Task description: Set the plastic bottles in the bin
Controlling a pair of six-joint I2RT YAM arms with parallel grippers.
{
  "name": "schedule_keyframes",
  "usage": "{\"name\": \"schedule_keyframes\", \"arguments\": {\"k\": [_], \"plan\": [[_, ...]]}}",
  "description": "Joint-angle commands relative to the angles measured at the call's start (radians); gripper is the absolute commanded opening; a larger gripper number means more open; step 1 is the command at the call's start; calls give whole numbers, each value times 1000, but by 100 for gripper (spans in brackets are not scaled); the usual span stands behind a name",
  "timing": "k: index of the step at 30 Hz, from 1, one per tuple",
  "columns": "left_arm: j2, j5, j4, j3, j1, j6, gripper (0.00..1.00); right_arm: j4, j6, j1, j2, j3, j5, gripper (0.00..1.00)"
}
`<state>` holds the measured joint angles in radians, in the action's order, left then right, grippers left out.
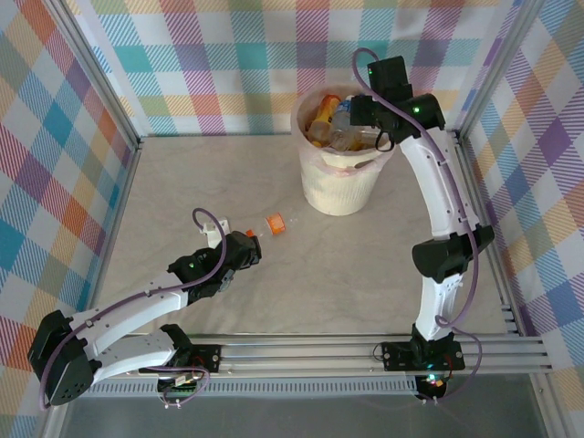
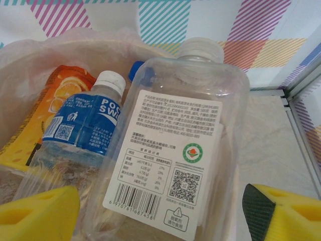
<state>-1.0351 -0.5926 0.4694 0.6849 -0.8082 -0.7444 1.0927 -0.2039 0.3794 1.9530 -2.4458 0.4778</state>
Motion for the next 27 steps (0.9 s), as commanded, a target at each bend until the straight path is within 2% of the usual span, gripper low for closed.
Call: {"name": "schedule_keyframes", "arguments": {"k": [1,4,10,14,21,27], "plan": [[-3,-7,1,11,13,-4,100,5,-33,-11,-13,-10,98,93],[-3,-9,0,10,13,-4,100,40,-83,-39,0,-42,123,100],[-12,-6,-4,12,13,-4,100,-13,-158,-104,9,-14,-45,100],[-11,-6,-1,13,14,-4,100,-44,-196,-130,37,-15,-88,100],[-3,-13,7,9,13,-5,100,-113,-232,-172,80,-9,-241,100],[-3,-13,6,8,14,-6,100,-120,-266,-191,107,12,-267,100]]}}
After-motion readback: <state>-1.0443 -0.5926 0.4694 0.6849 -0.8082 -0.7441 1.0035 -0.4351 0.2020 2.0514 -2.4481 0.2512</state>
